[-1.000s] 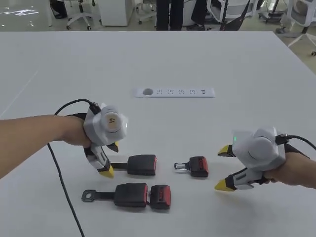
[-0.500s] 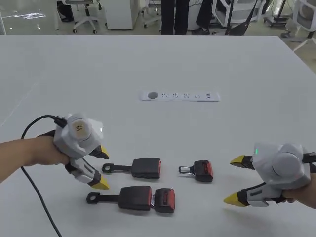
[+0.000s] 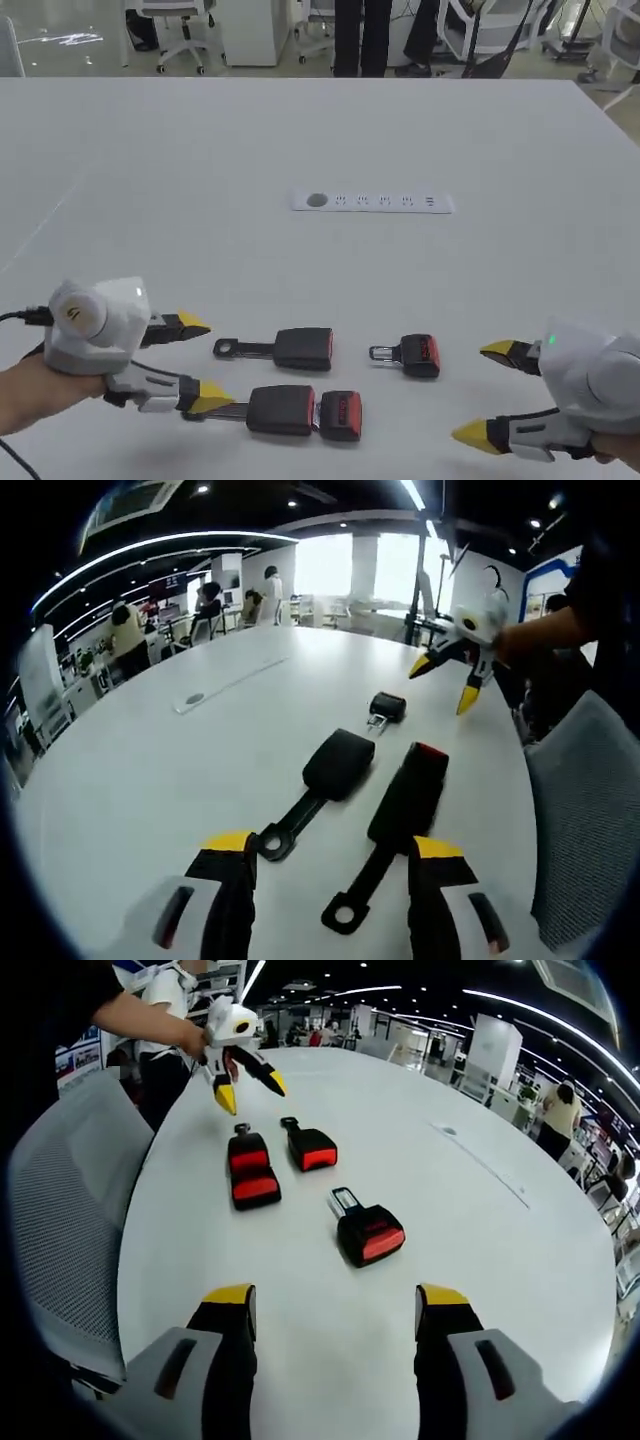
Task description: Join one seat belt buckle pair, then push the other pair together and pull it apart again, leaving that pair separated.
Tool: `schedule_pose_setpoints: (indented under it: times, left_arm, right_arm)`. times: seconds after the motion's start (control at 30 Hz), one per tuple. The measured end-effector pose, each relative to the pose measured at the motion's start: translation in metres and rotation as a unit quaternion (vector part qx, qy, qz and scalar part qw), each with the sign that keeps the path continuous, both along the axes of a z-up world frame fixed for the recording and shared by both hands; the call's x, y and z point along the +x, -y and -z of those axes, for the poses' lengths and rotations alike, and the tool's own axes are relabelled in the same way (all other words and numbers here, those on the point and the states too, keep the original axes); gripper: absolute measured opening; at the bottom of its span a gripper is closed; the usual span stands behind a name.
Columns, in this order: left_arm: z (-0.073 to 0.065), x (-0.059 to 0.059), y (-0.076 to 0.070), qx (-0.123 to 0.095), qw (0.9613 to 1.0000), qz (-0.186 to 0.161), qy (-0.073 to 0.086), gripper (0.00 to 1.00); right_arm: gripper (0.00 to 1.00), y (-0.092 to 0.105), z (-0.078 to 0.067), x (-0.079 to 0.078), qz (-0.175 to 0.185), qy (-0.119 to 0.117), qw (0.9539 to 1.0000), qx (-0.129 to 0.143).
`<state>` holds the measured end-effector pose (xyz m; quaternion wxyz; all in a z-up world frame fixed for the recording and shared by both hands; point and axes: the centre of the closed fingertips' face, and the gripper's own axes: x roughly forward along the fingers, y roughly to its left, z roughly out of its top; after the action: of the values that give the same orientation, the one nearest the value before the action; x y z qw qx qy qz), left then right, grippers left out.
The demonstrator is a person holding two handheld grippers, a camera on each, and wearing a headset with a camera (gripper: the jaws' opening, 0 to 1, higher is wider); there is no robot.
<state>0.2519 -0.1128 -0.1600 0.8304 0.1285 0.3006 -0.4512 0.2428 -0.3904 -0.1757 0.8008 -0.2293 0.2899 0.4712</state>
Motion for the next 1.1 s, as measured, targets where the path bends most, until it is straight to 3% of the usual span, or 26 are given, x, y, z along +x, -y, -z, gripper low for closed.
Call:
schedule_pose_setpoints:
  times: [0.2,0.43,0.53,0.7,0.83,0.93,1.1]
  left_arm:
    - [0.004,-0.028,0.002,-0.012,0.9994,-0.028,0.013,0.67]
    - [0.002,-0.046,0.008,-0.025,0.997,-0.062,0.038,0.76]
    - [-0.001,-0.048,0.01,-0.03,0.9956,-0.076,0.046,0.81]
    - [-0.011,-0.049,0.014,-0.056,0.9905,-0.104,0.071,0.9]
    - [-0.011,-0.051,0.014,-0.064,0.9888,-0.111,0.076,0.95]
    - [-0.012,-0.051,0.014,-0.089,0.9854,-0.13,0.065,1.0]
    - [-0.008,-0.053,0.015,-0.078,0.9868,-0.121,0.075,1.0]
  right_arm:
    - [0.65,-0.003,0.001,-0.011,0.026,0.003,0.9993,0.026]
    - [0.7,-0.01,-0.004,-0.027,0.057,0.002,0.997,0.053]
    - [0.74,-0.012,-0.005,-0.028,0.072,0.007,0.9948,0.072]
    - [0.85,-0.018,-0.012,-0.033,0.081,0.03,0.9925,0.086]
    - [0.93,-0.02,-0.012,-0.035,0.093,0.035,0.9895,0.105]
    - [0.96,-0.021,-0.012,-0.036,0.101,0.03,0.9878,0.115]
    - [0.99,-0.025,-0.01,-0.042,0.098,0.029,0.9883,0.113]
